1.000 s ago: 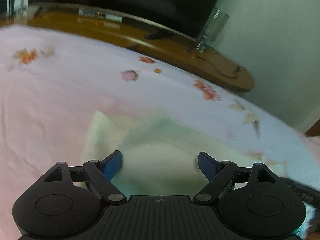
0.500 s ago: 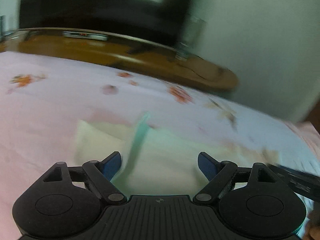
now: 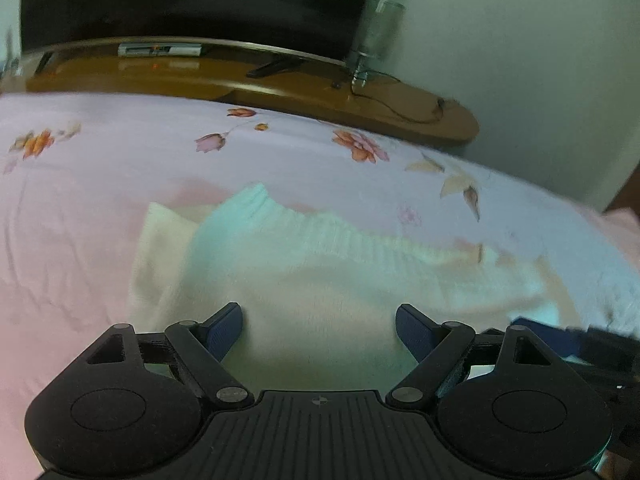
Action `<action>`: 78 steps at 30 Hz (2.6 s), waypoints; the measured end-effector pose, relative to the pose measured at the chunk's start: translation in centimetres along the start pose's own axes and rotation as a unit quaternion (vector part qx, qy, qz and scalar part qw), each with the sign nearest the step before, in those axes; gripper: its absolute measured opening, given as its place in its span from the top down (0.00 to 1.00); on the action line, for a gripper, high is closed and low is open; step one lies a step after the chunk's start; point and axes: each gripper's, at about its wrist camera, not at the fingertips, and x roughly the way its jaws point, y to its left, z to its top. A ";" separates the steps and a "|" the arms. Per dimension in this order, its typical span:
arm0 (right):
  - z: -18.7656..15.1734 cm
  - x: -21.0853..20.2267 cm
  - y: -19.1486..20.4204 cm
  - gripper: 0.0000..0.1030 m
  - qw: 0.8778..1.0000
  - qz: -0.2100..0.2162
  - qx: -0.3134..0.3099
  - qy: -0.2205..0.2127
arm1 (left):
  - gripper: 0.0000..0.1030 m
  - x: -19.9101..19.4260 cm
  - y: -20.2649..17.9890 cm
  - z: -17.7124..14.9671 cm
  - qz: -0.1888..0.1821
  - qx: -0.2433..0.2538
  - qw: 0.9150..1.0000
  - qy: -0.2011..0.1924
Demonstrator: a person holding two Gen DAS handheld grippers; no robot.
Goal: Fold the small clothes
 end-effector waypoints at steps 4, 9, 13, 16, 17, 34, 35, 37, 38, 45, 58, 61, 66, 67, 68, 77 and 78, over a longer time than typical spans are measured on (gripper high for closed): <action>-1.4 1.2 0.6 0.63 0.998 -0.020 -0.044 0.028 | 0.19 0.1 -0.3 -1.1 0.025 0.040 0.999 -0.004; -1.8 -1.1 -0.6 0.62 0.999 -0.013 -0.020 0.023 | 0.19 -2.3 -0.4 -1.9 0.009 0.013 1.000 -0.006; -2.6 -1.7 -0.4 0.60 0.999 -0.016 -0.014 0.030 | 0.19 -2.4 -1.0 -3.8 0.028 0.049 0.998 -0.001; -4.0 -2.1 0.1 0.60 0.999 -0.027 -0.033 0.031 | 0.19 -3.2 -1.0 -4.6 0.033 0.052 0.998 0.000; -4.1 -2.5 0.2 0.60 0.999 -0.029 -0.031 0.032 | 0.19 -3.5 -1.0 -4.8 0.035 0.054 0.998 0.000; -9.5 -7.8 1.9 0.60 0.996 -0.039 -0.033 0.067 | 0.19 -7.7 -0.3 -8.9 0.039 0.065 0.997 0.034; -9.7 -8.1 1.9 0.60 0.996 -0.040 -0.031 0.068 | 0.19 -8.0 -0.1 -9.1 0.038 0.064 0.997 0.036; -10.1 -8.6 1.8 0.60 0.996 -0.042 -0.030 0.072 | 0.19 -9.0 0.6 -9.4 0.033 0.054 0.997 0.040; -10.1 -8.9 1.8 0.60 0.996 -0.042 -0.027 0.075 | 0.19 -9.4 1.0 -9.5 0.029 0.044 0.998 0.042; -7.6 -9.9 0.5 0.51 0.998 -0.047 0.019 0.032 | 0.19 -11.8 4.9 -11.5 -0.033 -0.093 0.994 0.056; -7.3 -7.8 2.1 0.51 0.999 -0.007 0.038 0.034 | 0.03 -11.9 8.8 -16.0 -0.142 -0.291 0.945 0.047; -7.0 -7.4 3.2 0.51 0.999 0.005 0.034 0.032 | 0.03 -10.8 9.3 -16.5 -0.157 -0.304 0.939 0.032; -5.8 -6.5 4.7 0.68 1.000 0.001 0.021 0.013 | 0.03 -9.2 10.1 -16.1 -0.173 -0.335 0.926 -0.001; -5.3 -6.1 4.8 0.75 1.000 0.000 0.020 0.012 | 0.03 -8.8 10.0 -15.9 -0.173 -0.336 0.926 -0.008; -4.9 -5.6 4.8 0.79 1.000 0.000 0.021 0.012 | 0.03 -8.4 9.9 -15.8 -0.173 -0.337 0.925 -0.016; -1.1 -2.4 5.7 0.90 1.000 -0.001 0.014 -0.019 | 0.03 -5.7 9.8 -13.4 -0.181 -0.347 0.918 -0.062; -1.1 -2.2 5.8 0.90 1.000 -0.006 0.010 -0.021 | 0.03 -5.6 9.8 -13.2 -0.180 -0.348 0.917 -0.068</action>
